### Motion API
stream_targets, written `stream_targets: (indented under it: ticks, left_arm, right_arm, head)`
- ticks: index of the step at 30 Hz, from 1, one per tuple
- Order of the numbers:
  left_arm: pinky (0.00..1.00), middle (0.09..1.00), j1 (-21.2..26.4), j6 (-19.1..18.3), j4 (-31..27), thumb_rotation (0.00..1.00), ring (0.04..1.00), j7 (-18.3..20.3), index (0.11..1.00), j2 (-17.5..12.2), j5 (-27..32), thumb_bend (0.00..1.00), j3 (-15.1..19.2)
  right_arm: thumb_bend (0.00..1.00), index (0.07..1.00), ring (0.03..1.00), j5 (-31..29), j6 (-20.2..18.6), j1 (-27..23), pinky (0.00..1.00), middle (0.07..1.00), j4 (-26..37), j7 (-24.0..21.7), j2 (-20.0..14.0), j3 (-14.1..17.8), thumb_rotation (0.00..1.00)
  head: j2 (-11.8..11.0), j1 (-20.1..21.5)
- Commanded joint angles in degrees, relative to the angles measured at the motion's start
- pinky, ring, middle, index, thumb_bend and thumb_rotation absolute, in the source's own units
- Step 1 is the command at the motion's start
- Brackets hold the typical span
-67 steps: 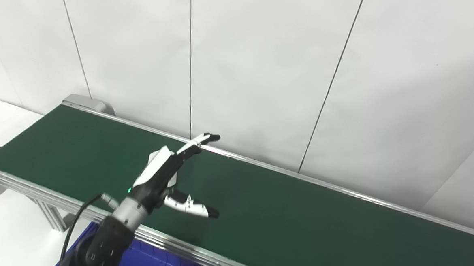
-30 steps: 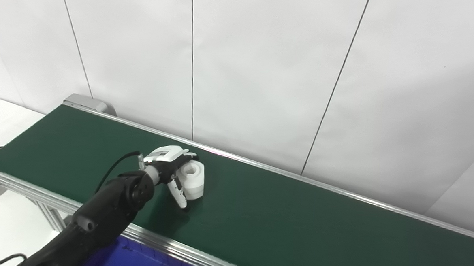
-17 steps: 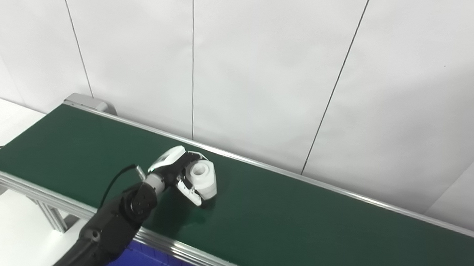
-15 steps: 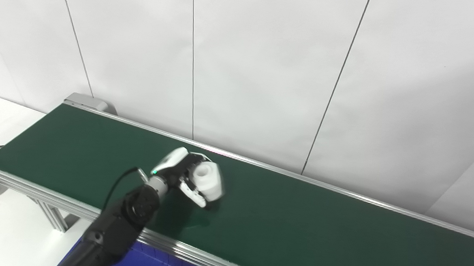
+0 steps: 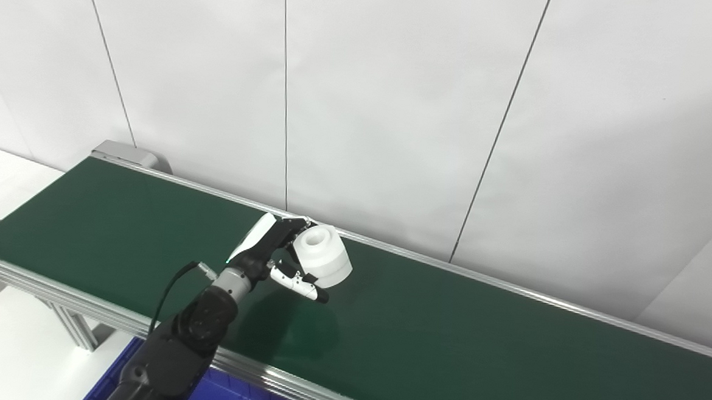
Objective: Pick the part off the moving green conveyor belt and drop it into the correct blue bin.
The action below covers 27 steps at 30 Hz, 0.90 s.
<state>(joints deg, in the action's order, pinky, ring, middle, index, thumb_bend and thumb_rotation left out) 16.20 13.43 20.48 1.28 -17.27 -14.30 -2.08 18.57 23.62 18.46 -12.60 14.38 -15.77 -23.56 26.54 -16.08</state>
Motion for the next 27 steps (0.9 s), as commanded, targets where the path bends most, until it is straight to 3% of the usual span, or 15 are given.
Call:
stream_targets:
  ticks: [1,7,10,11,12,17,23,24,27]
  left_arm:
    - [0.43,0.482,-1.0,4.2,-5.2,0.0,0.415,1.0,0.534,-2.2,2.3,0.5,0.8]
    - [0.47,0.493,-9.0,6.1,-16.1,0.0,0.446,2.4,0.512,-3.4,4.8,0.5,2.7]
    - [0.47,0.493,-14.0,10.2,-20.0,0.0,0.449,3.2,0.512,-4.7,6.0,0.5,3.4]
    - [0.48,0.496,-15.2,11.2,-20.7,0.0,0.456,3.4,0.506,-4.9,6.2,0.5,3.6]
    - [0.49,0.498,-16.9,12.0,-22.0,0.0,0.459,3.7,0.503,-5.3,6.2,0.5,3.7]
    - [0.47,0.513,-24.6,13.4,-26.9,0.0,0.439,4.2,0.504,-6.8,4.7,0.5,2.6]
    - [0.49,0.519,-29.8,13.5,-26.9,0.0,0.452,-0.7,0.495,-9.5,-2.6,0.5,-4.5]
    - [0.5,0.517,-30.0,13.5,-26.8,0.0,0.457,-1.5,0.493,-10.0,-3.4,0.5,-5.5]
    - [0.51,0.521,-29.7,13.5,-23.7,0.0,0.455,-3.9,0.49,-12.0,-6.3,0.5,-11.2]
  right_arm:
    - [0.85,1.0,0.923,0.2,3.3,0.7,0.81,0.997,2.7,0.2,0.2,0.6,0.39]
    - [0.84,1.0,0.917,0.8,3.3,1.8,0.81,0.972,4.8,0.5,0.3,0.7,0.36]
    - [0.84,1.0,0.913,1.1,3.3,2.6,0.81,0.964,6.4,0.0,0.7,1.1,0.36]
    - [0.84,1.0,0.915,1.2,3.3,2.8,0.81,0.971,6.8,-0.3,0.8,1.2,0.37]
    - [0.84,1.0,0.917,1.4,3.2,3.1,0.81,0.975,7.5,-0.6,0.9,1.5,0.37]
    - [0.78,1.0,0.921,1.8,1.9,4.6,0.83,0.974,11.4,-2.9,1.6,3.0,0.4]
    - [0.76,1.0,0.909,2.1,0.1,6.0,0.83,0.956,15.4,-5.5,2.4,5.3,0.42]
    - [0.76,1.0,0.908,2.2,0.0,6.1,0.84,0.952,15.8,-5.9,2.5,5.6,0.43]
    - [0.77,1.0,0.906,1.3,-1.5,6.7,0.85,0.94,18.1,-7.6,2.7,6.6,0.43]
  head:
    - [1.0,0.8]
    - [3.9,3.2]
    - [7.6,5.8]
    - [7.6,5.8]
    - [9.6,6.9]
    - [13.6,9.2]
    - [18.5,11.6]
    - [18.5,11.6]
    - [20.5,11.4]
